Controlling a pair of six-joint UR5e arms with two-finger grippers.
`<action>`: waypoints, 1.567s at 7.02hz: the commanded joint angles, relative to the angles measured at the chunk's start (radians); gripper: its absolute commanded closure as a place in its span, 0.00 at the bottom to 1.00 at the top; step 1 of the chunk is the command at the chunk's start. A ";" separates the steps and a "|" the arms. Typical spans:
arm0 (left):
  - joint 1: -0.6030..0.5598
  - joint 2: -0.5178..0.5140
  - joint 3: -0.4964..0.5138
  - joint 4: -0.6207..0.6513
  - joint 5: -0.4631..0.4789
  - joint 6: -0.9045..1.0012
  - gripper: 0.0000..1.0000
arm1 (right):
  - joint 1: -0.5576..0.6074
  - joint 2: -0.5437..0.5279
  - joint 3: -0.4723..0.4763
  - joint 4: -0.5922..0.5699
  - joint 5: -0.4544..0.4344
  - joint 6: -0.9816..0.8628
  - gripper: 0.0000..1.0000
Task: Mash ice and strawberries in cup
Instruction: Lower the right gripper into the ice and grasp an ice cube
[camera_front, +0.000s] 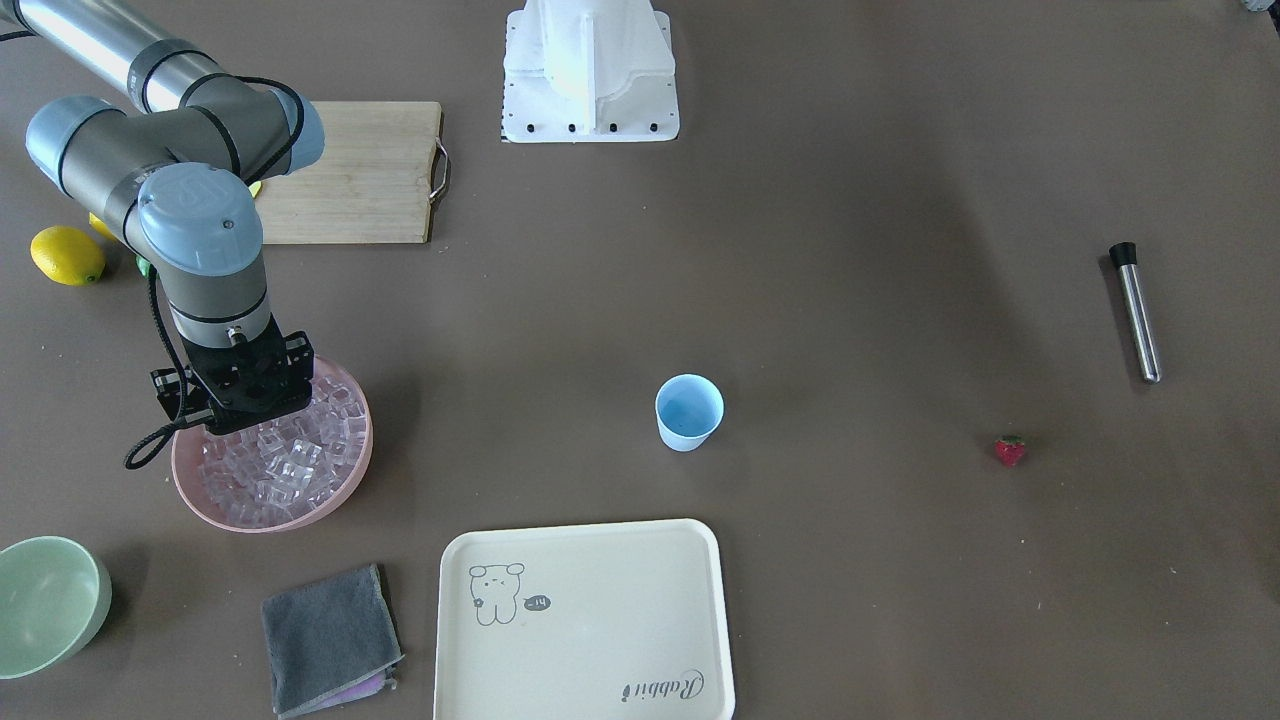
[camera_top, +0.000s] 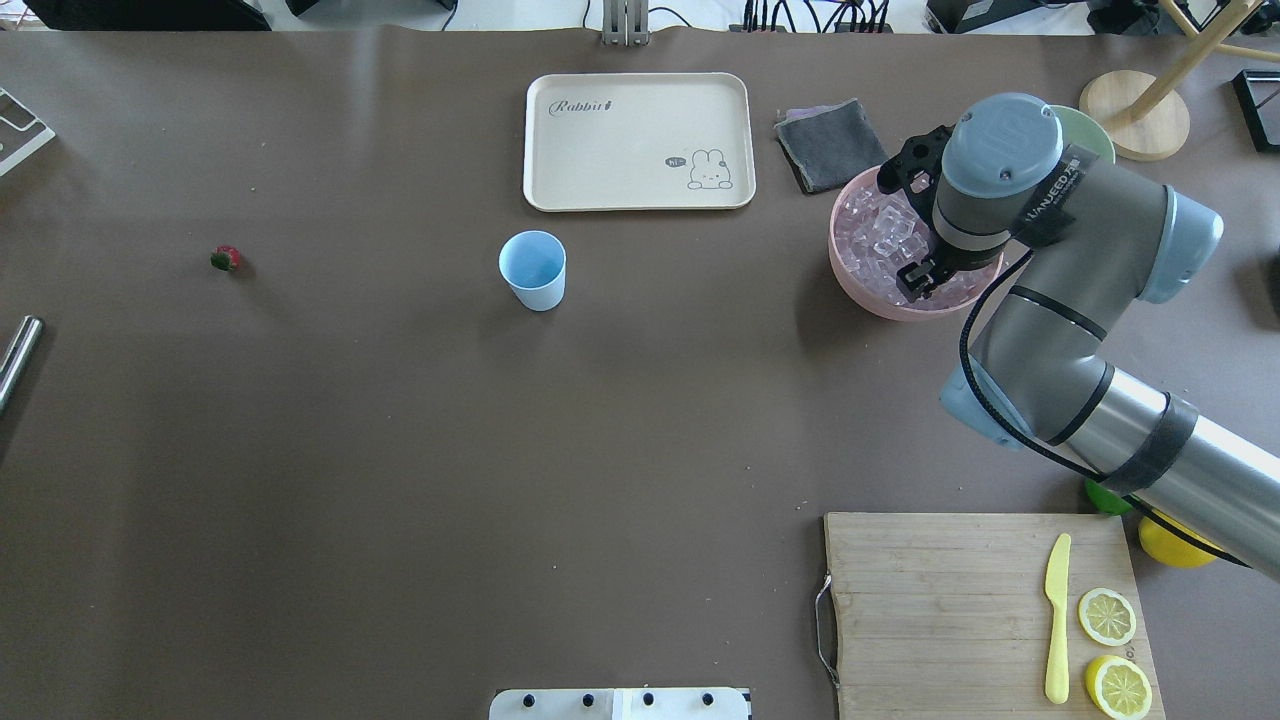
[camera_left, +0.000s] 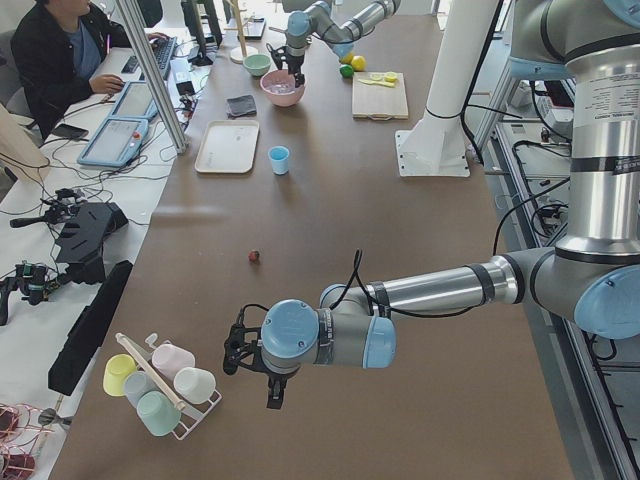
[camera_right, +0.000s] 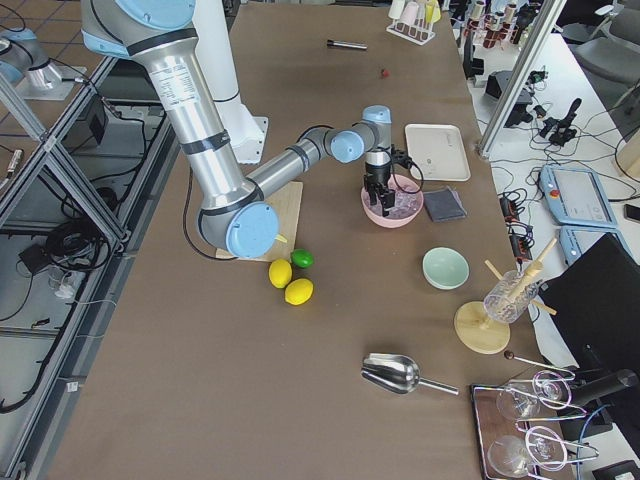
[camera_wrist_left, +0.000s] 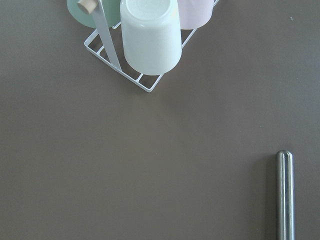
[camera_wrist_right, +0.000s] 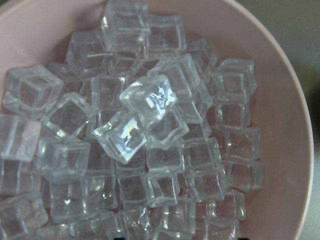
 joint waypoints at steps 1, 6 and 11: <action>0.000 0.000 0.000 0.000 0.000 0.002 0.01 | 0.002 -0.001 0.000 0.000 0.000 0.001 0.37; 0.000 -0.001 0.000 0.000 0.000 0.002 0.01 | 0.026 0.004 0.004 -0.016 0.009 -0.009 0.56; 0.000 -0.003 0.000 0.000 0.000 0.002 0.01 | 0.014 0.007 0.006 -0.014 0.007 -0.007 0.77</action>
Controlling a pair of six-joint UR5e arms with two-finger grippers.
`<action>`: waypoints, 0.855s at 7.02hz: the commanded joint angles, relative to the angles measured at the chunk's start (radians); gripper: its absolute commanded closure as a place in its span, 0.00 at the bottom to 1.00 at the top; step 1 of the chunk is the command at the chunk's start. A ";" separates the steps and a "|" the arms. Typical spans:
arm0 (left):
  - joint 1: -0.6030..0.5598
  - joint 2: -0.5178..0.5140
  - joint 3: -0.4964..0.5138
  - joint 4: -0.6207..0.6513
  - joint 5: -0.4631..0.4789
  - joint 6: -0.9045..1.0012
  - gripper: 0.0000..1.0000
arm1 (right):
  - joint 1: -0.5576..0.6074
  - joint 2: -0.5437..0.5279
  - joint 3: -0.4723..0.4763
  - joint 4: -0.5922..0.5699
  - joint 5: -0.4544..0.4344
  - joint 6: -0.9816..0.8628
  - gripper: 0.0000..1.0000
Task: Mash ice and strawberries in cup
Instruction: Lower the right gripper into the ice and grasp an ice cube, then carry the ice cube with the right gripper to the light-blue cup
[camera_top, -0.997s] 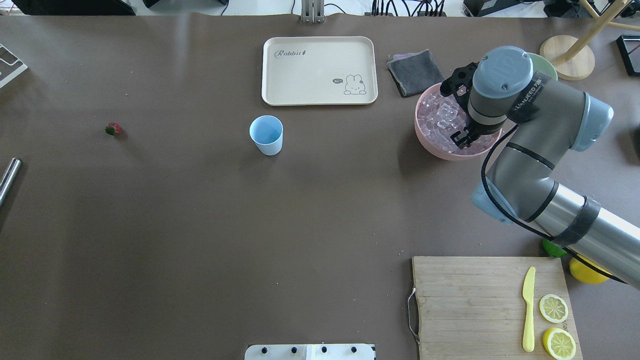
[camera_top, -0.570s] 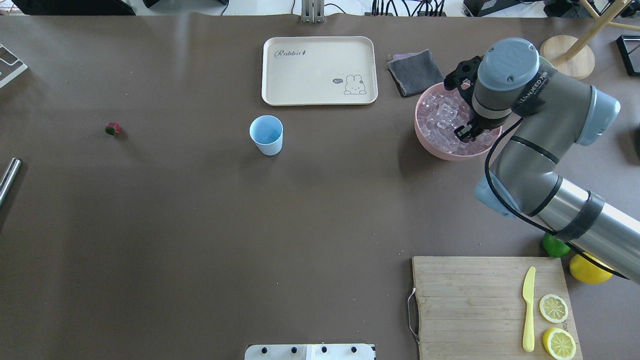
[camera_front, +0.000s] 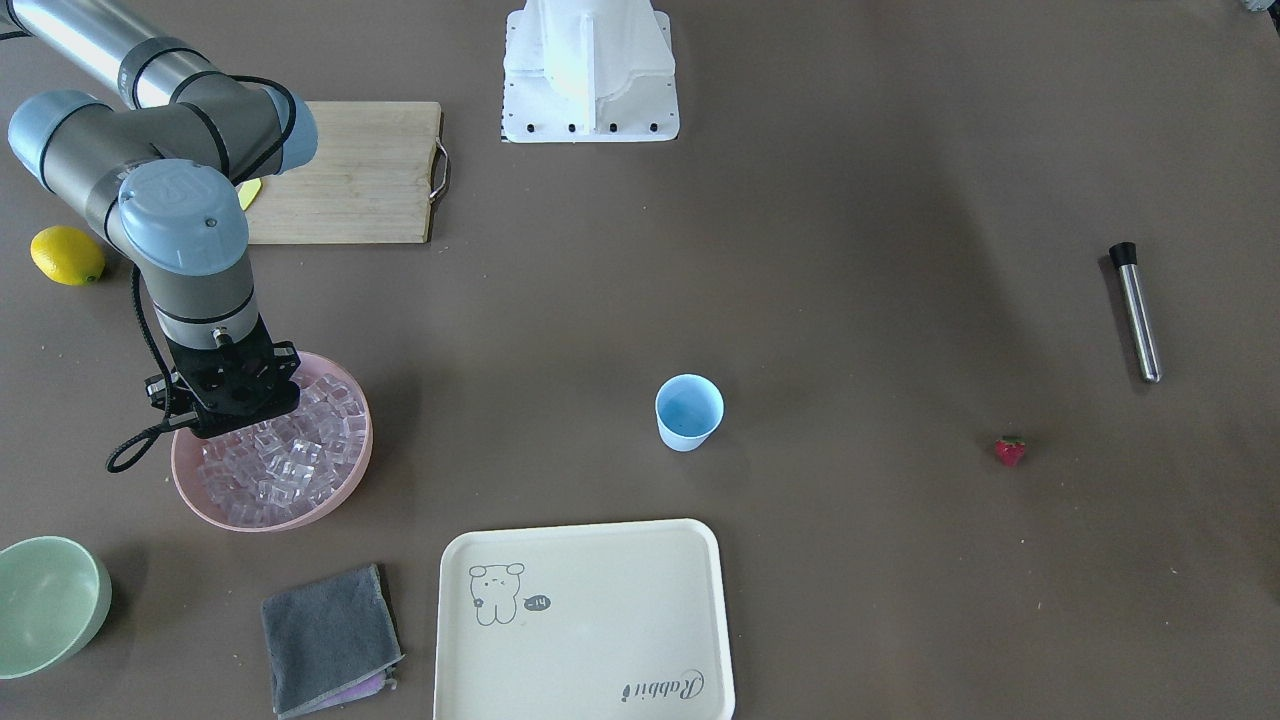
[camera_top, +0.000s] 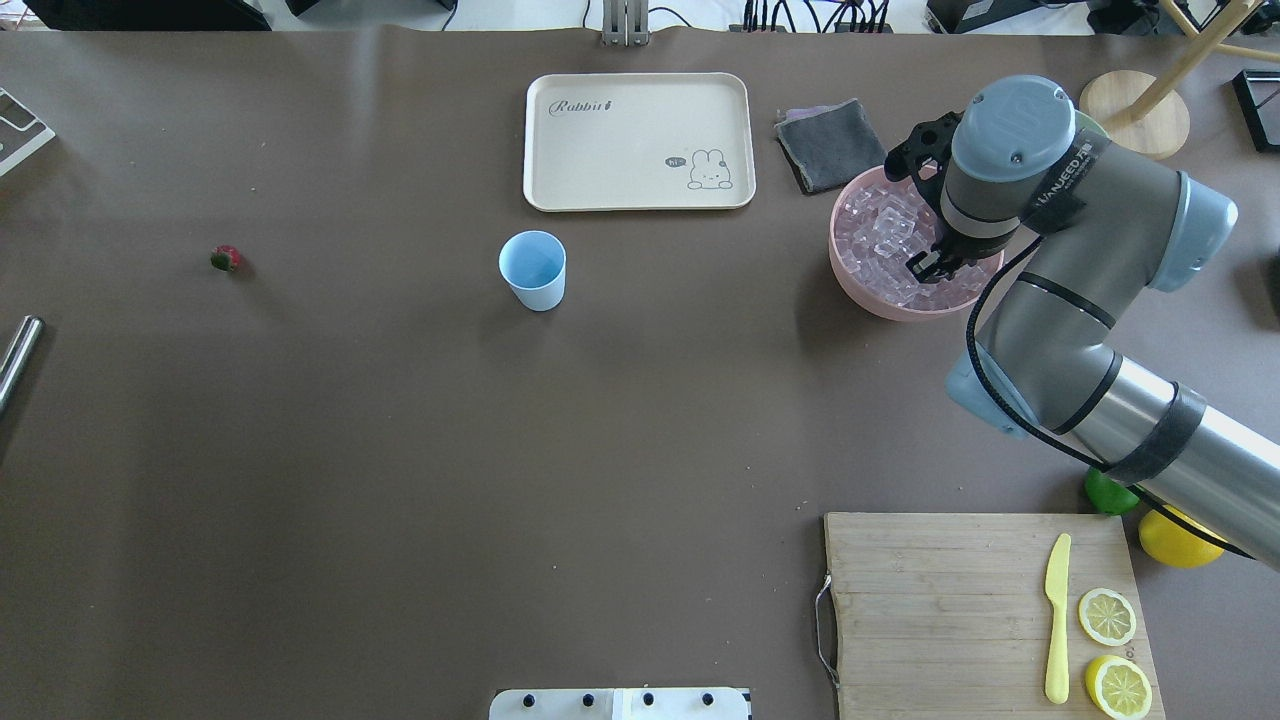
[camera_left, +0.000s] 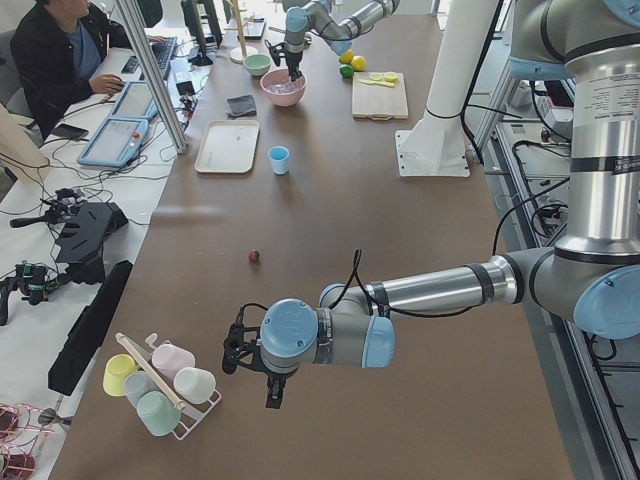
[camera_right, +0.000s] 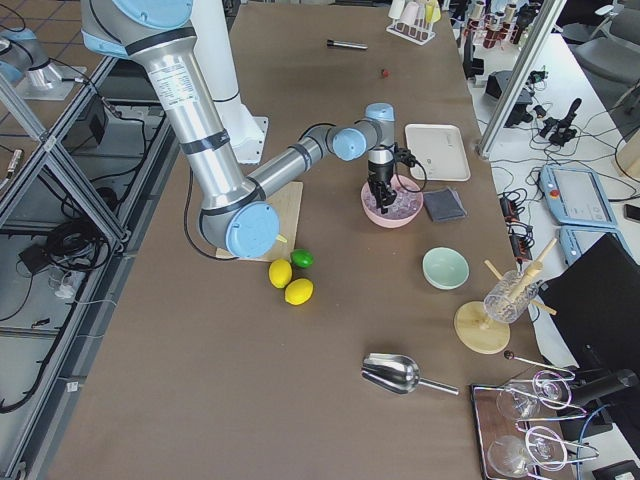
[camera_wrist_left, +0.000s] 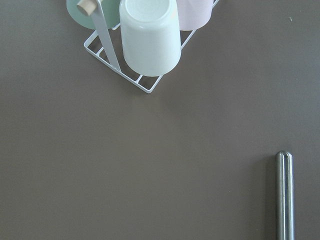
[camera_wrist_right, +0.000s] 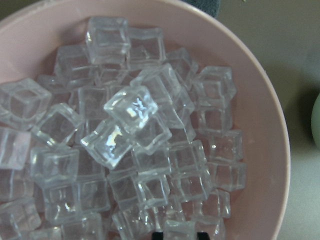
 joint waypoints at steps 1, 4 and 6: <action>0.000 0.001 -0.001 0.000 0.000 0.000 0.01 | -0.002 0.001 0.011 0.001 0.001 -0.001 0.88; 0.000 -0.002 0.004 0.000 0.000 -0.003 0.01 | 0.023 0.039 0.080 0.021 0.015 0.028 0.94; 0.000 0.001 -0.002 0.000 -0.002 -0.003 0.01 | -0.029 0.184 0.056 0.020 0.013 0.208 0.96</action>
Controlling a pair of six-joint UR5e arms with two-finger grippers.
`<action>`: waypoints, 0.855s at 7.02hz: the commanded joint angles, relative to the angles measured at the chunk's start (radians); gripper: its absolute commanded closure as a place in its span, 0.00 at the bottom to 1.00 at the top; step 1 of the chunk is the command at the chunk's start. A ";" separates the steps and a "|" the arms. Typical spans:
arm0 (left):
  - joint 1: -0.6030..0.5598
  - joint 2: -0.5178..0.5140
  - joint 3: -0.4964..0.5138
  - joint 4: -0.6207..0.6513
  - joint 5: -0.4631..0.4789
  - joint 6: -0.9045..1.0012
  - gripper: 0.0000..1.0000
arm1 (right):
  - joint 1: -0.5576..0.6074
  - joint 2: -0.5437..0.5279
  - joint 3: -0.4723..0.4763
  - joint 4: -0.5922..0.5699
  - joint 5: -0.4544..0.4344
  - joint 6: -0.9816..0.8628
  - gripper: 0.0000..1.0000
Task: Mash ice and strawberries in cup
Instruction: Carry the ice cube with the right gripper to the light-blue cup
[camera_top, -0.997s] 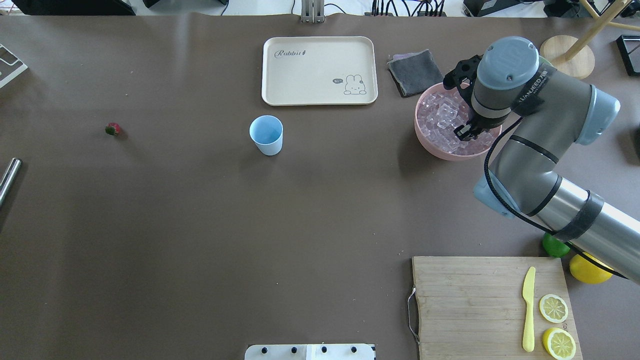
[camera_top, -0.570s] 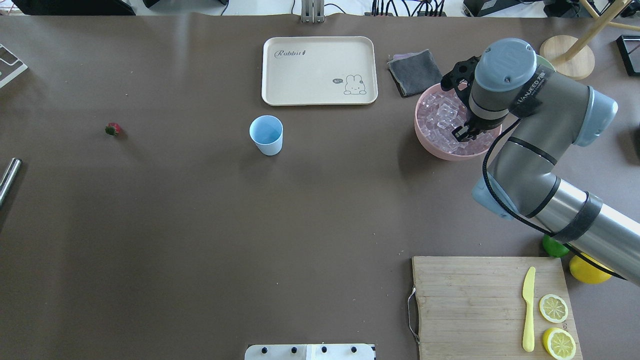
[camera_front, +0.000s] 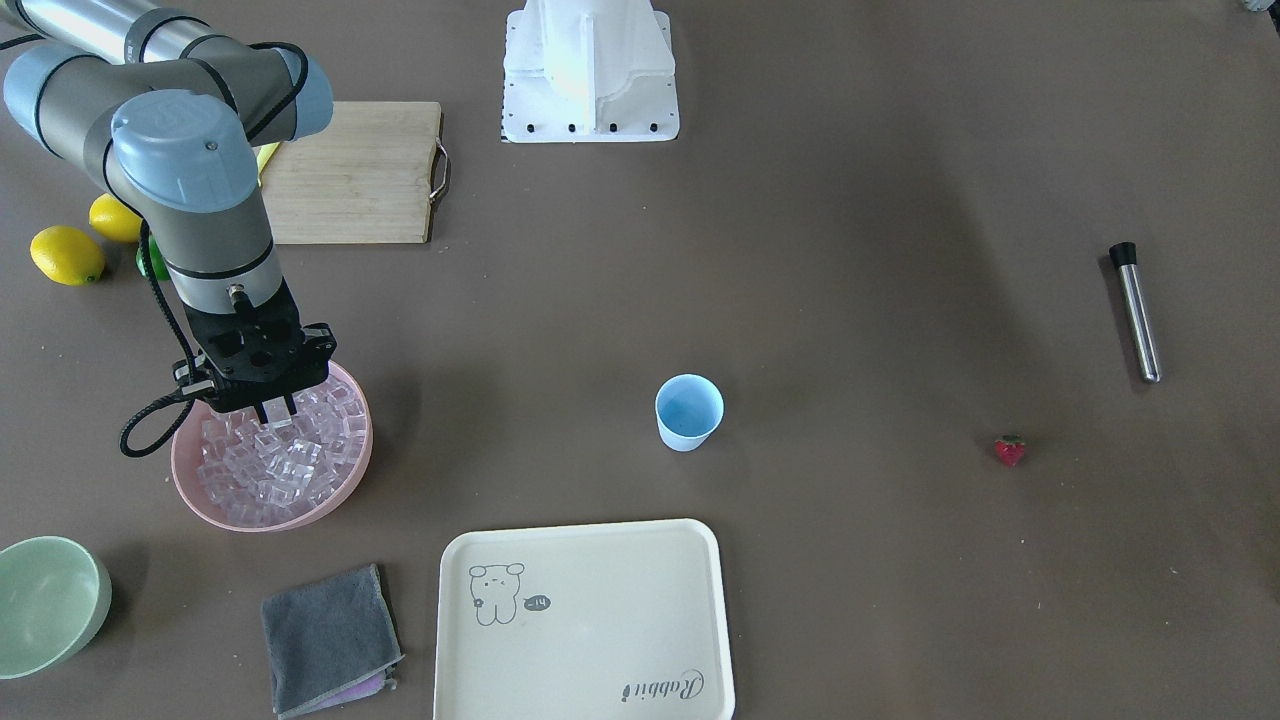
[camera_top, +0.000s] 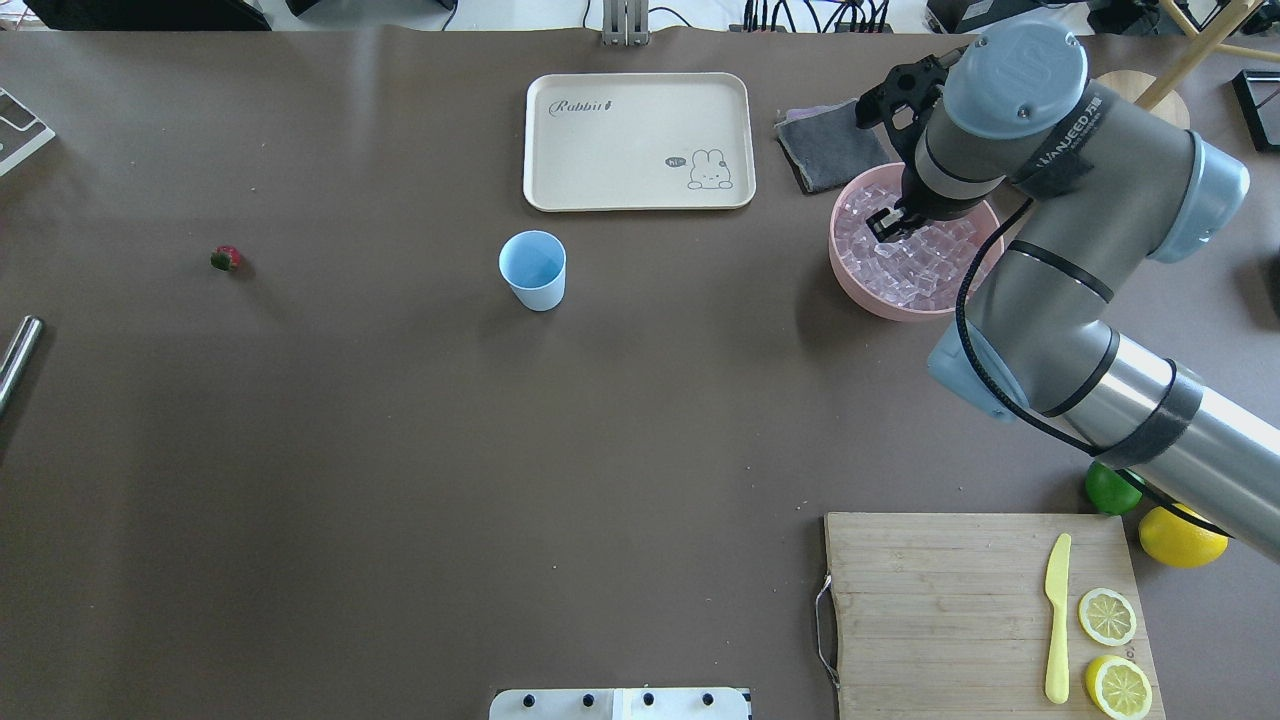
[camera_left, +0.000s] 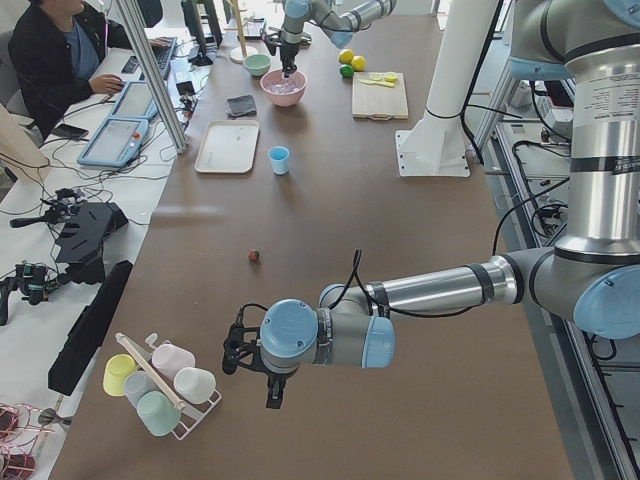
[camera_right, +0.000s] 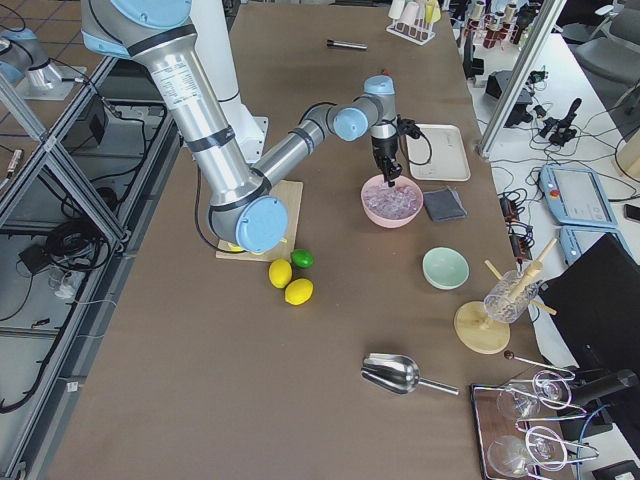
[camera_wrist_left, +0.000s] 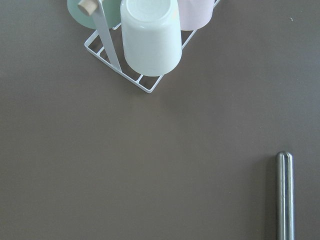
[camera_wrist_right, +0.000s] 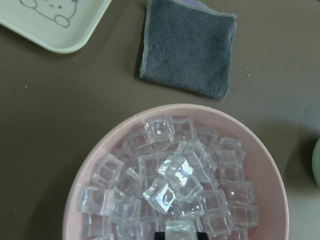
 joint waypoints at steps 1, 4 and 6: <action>0.000 0.001 -0.002 0.000 -0.001 0.000 0.01 | -0.065 0.168 -0.055 0.002 -0.006 0.174 0.96; -0.003 0.001 -0.008 0.000 -0.003 0.000 0.01 | -0.153 0.392 -0.349 0.261 -0.050 0.404 0.96; -0.005 0.001 -0.008 0.000 -0.003 0.000 0.01 | -0.214 0.443 -0.429 0.358 -0.125 0.460 0.97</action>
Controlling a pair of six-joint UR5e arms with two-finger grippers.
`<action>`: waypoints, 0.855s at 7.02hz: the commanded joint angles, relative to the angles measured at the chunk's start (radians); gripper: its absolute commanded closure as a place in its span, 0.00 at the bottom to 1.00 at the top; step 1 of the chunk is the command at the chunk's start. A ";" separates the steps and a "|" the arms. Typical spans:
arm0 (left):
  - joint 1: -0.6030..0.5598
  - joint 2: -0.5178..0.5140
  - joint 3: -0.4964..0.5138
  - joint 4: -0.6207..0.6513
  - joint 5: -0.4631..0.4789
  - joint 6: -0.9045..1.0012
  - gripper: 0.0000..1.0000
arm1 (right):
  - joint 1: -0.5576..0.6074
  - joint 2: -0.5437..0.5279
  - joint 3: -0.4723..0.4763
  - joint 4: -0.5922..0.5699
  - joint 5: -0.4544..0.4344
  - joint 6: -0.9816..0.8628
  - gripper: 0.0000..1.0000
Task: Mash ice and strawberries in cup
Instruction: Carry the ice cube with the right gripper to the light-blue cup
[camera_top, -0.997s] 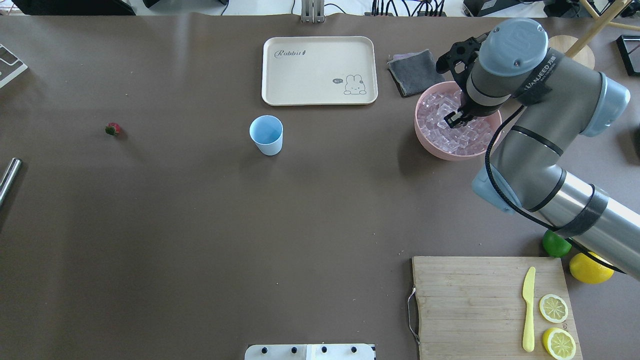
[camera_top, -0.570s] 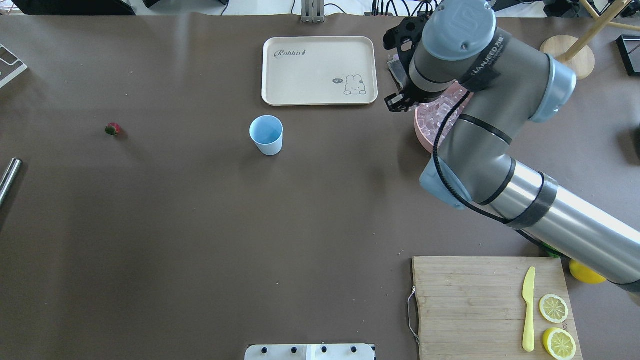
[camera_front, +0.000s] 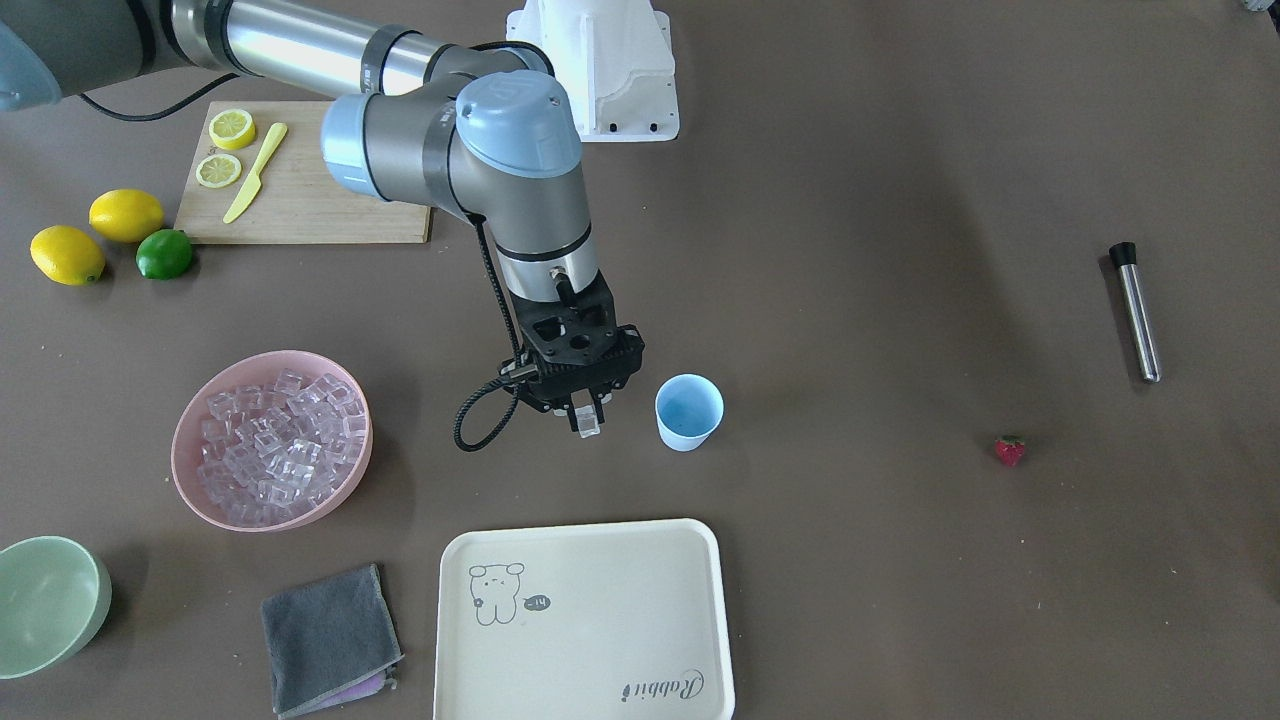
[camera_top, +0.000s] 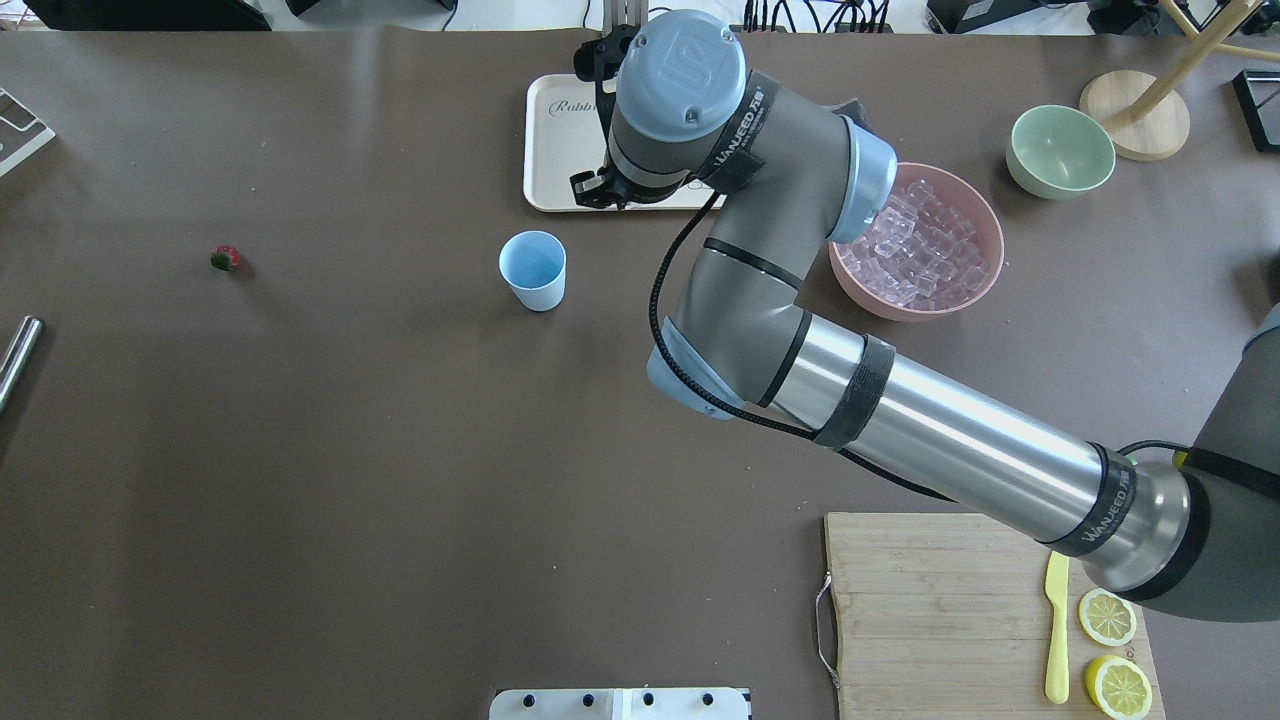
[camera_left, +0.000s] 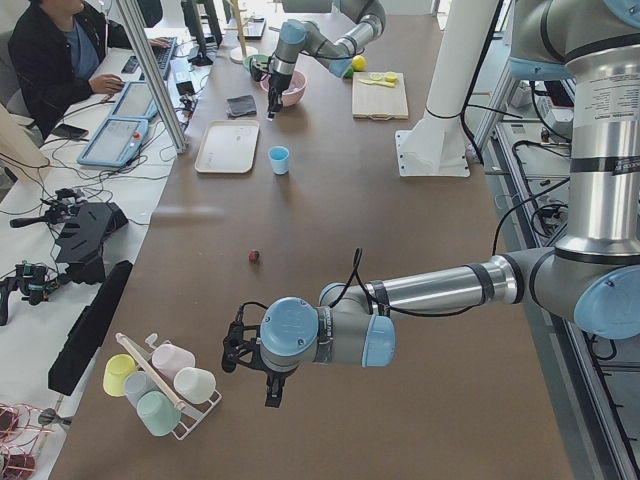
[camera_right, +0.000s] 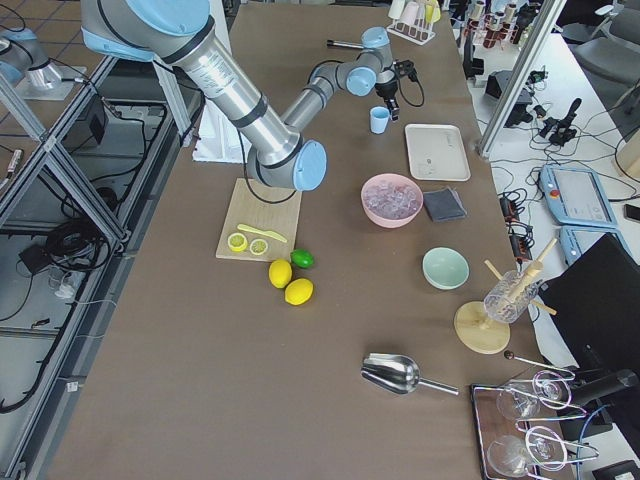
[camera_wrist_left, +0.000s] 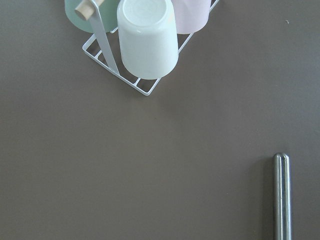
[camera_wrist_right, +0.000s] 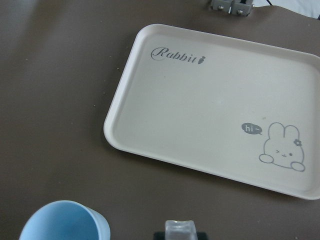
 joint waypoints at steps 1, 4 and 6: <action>-0.001 0.000 -0.001 0.000 -0.001 0.000 0.01 | -0.065 0.052 -0.060 0.062 -0.057 0.066 0.97; -0.001 -0.006 0.001 0.000 -0.001 0.000 0.01 | -0.099 0.053 -0.068 0.111 -0.076 0.084 0.97; -0.001 -0.009 -0.001 0.000 -0.001 0.000 0.01 | -0.114 0.053 -0.069 0.114 -0.076 0.086 0.96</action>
